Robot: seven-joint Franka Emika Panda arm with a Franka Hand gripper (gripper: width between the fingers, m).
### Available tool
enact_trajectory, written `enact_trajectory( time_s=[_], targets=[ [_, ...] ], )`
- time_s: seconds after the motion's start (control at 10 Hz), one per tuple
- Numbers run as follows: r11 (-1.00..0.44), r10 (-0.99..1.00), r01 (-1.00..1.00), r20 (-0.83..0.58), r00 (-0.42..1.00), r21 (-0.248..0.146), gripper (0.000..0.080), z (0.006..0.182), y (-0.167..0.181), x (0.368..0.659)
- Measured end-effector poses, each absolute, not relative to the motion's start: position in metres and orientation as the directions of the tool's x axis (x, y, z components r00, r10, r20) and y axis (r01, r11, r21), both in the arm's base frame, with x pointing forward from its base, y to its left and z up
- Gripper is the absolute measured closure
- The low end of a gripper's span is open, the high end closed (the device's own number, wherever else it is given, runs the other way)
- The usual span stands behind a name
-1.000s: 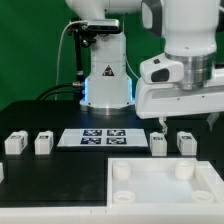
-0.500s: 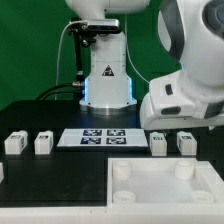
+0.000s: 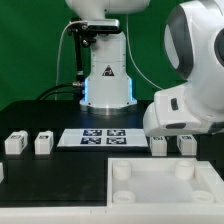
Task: Assemble one leg
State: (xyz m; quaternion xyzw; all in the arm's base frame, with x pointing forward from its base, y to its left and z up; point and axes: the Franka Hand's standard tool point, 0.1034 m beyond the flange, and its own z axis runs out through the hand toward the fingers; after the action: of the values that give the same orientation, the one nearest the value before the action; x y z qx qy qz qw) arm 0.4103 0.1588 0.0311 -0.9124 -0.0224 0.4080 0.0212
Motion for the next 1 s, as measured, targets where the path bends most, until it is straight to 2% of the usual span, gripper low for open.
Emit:
enact_trajectory(
  time_s=[0.3,0.7,0.8,0.9,1.0],
  targets=[
    [-0.998,0.064,0.038,-0.736,0.674,-0.052,0.015,0.014,0.166,0.393],
    [-0.998,0.066,0.04,-0.733,0.677,-0.053,0.015,0.012,0.166,0.392],
    [-0.998,0.066,0.04,-0.733,0.677,-0.053,0.0252,0.012,0.166,0.392],
    [-0.998,0.067,0.04,-0.733,0.677,-0.053,0.0464,0.012,0.166,0.392],
    [-0.998,0.067,0.04,-0.733,0.677,-0.053,0.0464,0.012,0.166,0.392]
  ],
)
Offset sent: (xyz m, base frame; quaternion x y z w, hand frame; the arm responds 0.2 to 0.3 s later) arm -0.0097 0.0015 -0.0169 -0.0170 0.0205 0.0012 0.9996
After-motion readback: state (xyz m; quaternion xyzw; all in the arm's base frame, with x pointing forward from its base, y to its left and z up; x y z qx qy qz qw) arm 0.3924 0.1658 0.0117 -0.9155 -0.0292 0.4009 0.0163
